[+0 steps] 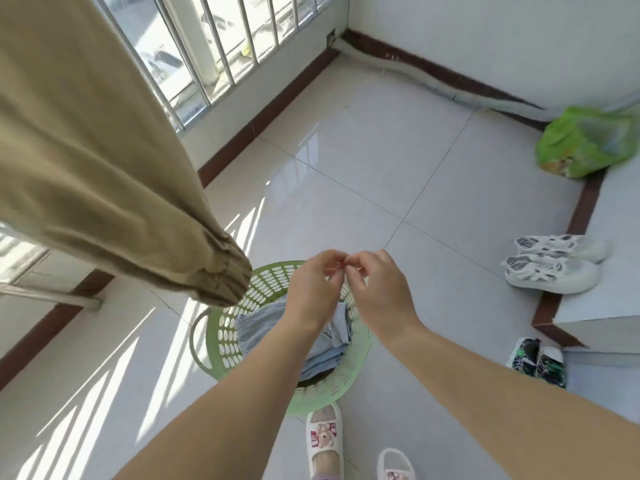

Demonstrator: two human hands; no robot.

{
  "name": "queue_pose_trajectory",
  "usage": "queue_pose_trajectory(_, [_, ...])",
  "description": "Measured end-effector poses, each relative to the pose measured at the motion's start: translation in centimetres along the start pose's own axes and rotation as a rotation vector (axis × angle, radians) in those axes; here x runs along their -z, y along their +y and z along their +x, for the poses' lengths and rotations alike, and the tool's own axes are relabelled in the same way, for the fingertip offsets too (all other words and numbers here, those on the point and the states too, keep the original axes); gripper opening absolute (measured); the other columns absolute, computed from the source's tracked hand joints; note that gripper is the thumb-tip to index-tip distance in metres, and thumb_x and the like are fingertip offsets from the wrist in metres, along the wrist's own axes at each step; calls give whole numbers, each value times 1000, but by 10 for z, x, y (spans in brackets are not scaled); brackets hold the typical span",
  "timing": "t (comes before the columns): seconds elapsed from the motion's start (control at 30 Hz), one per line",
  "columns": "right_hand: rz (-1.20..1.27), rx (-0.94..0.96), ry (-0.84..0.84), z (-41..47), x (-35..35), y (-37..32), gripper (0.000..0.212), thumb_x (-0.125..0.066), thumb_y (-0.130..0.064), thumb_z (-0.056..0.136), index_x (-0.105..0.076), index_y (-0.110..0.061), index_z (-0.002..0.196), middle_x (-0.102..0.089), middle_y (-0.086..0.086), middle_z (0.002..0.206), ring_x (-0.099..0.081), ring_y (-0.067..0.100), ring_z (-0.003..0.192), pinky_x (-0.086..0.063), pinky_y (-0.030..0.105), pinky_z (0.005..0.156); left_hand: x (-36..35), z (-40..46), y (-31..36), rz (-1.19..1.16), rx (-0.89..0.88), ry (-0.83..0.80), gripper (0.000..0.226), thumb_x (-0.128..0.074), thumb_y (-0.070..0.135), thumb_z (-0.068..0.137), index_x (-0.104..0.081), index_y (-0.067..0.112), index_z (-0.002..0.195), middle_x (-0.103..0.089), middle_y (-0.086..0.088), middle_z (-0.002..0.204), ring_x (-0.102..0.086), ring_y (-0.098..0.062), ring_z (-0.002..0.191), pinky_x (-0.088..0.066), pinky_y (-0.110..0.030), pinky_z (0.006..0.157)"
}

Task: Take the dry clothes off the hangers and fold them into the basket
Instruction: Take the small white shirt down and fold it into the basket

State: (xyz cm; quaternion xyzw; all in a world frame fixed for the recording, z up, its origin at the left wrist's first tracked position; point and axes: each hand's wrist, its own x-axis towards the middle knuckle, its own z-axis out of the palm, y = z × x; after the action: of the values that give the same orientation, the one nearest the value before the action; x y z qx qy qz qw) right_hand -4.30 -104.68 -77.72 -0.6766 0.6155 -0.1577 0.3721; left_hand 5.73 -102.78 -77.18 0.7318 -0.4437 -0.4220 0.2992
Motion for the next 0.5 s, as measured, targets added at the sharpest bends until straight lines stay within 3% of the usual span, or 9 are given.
queue_pose_trajectory(0.2, [111, 79, 111, -20, 71, -25, 16, -49, -16, 93, -64, -17, 98, -57, 0, 102, -52, 3, 79, -37, 10, 66, -1, -30, 70, -149, -122, 98, 19, -53, 8, 90, -68, 16, 99, -69, 5, 90, -65, -13, 91, -51, -29, 86])
queue_pose_trajectory(0.33, [143, 146, 139, -34, 117, -46, 15, -50, -17, 93, -65, -17, 98, -58, 1, 100, -53, 4, 78, -38, 4, 67, 1, -51, 109, -259, -193, 170, 18, -55, 9, 90, -69, 18, 97, -67, 15, 84, -64, -6, 85, -49, -20, 82])
queue_pose_trajectory(0.5, [165, 286, 239, -63, 183, -82, 16, -50, -18, 95, -65, -17, 101, -58, 1, 99, -50, -3, 74, -35, 0, 66, 10, -89, 176, -363, -319, 263, 21, -52, 9, 92, -66, 23, 97, -70, 3, 91, -65, -16, 88, -52, -36, 86])
